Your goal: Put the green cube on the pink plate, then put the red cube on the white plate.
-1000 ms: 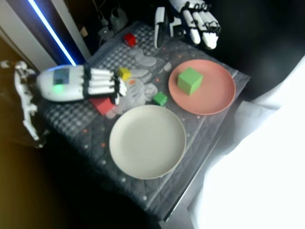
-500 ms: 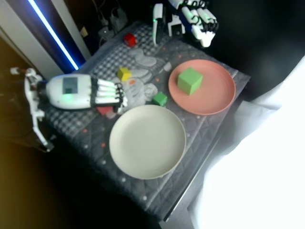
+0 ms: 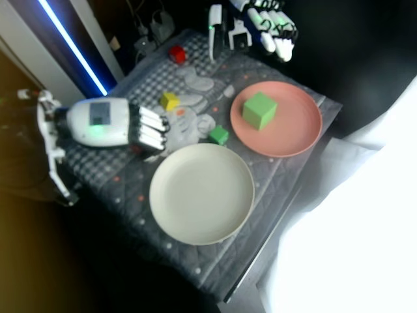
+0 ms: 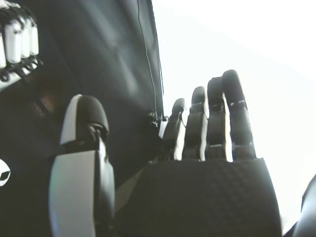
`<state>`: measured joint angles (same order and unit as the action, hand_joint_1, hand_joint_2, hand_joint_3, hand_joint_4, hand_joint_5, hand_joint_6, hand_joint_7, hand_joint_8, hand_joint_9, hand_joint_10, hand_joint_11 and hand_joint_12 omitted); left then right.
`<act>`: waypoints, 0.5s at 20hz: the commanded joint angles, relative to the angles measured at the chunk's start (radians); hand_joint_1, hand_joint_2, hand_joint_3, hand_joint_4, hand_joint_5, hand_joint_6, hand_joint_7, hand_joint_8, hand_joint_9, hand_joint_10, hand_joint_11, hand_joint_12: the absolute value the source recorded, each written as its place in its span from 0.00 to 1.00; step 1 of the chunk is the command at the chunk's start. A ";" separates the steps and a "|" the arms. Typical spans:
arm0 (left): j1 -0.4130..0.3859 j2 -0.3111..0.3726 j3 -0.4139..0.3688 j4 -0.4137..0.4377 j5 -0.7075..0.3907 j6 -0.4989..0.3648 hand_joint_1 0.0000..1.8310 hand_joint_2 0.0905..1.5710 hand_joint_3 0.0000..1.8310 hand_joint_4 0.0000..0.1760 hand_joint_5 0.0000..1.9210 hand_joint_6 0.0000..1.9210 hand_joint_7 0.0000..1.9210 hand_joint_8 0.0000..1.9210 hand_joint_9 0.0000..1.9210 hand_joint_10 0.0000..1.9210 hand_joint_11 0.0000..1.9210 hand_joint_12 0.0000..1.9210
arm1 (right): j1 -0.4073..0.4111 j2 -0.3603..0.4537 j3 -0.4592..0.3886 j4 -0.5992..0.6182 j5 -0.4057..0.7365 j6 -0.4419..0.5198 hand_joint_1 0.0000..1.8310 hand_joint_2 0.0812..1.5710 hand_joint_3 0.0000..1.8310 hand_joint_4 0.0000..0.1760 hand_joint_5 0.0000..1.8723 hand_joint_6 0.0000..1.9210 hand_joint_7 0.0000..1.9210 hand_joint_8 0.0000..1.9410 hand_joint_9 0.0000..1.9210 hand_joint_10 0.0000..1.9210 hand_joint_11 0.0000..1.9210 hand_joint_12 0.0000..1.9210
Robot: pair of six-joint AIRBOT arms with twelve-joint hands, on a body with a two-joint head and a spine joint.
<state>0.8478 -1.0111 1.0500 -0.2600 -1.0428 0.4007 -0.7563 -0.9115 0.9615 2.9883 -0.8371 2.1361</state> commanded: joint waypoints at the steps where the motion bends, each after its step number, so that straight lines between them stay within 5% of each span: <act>1: -0.005 0.006 0.001 0.013 -0.126 -0.003 0.27 0.70 0.00 0.47 0.04 0.00 0.08 0.00 0.00 0.31 0.00 0.79 | 0.017 0.012 -0.002 0.021 -0.135 -0.003 0.74 0.76 0.00 0.00 0.43 0.56 0.41 0.74 0.36 0.84 0.37 1.00; 2: -0.005 0.006 0.001 0.013 -0.133 -0.003 0.28 0.71 0.00 0.51 0.05 0.00 0.10 0.01 0.00 0.42 0.00 0.89 | 0.044 0.019 0.008 0.021 -0.137 -0.003 0.74 0.74 0.00 0.00 0.46 0.55 0.43 0.70 0.38 0.79 0.38 0.98; 5: -0.005 0.006 -0.001 0.014 -0.145 -0.003 0.28 0.70 0.00 0.55 0.06 0.00 0.13 0.02 0.00 0.47 0.00 0.92 | 0.081 0.011 0.046 0.021 -0.136 -0.003 0.74 0.74 0.00 0.00 0.44 0.60 0.44 0.67 0.39 0.78 0.37 0.97; 7: -0.004 0.011 -0.009 0.022 -0.168 -0.003 0.32 0.72 0.00 0.38 0.06 0.00 0.13 0.02 0.00 0.47 0.00 0.89 | 0.119 -0.010 0.096 0.021 -0.131 -0.003 0.74 0.76 0.00 0.00 0.41 0.66 0.40 0.70 0.35 0.83 0.32 1.00; 9: -0.004 0.013 -0.016 0.032 -0.186 -0.003 0.28 0.72 0.00 0.40 0.06 0.00 0.16 0.03 0.00 0.54 0.00 0.78 | 0.153 -0.026 0.131 0.020 -0.097 -0.003 0.73 0.78 0.00 0.00 0.42 0.63 0.37 0.76 0.32 0.86 0.30 1.00; 10: -0.004 0.014 -0.019 0.038 -0.198 -0.003 0.29 0.71 0.00 0.30 0.07 0.00 0.18 0.04 0.00 0.57 0.00 0.77 | 0.167 -0.043 0.163 0.020 -0.086 -0.003 0.73 0.79 0.00 0.00 0.42 0.64 0.36 0.80 0.29 0.86 0.26 1.00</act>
<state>0.8516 -1.0050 1.0321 -0.2352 -1.1057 0.4007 -0.5968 -0.9615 1.1297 2.9875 -0.8322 2.1361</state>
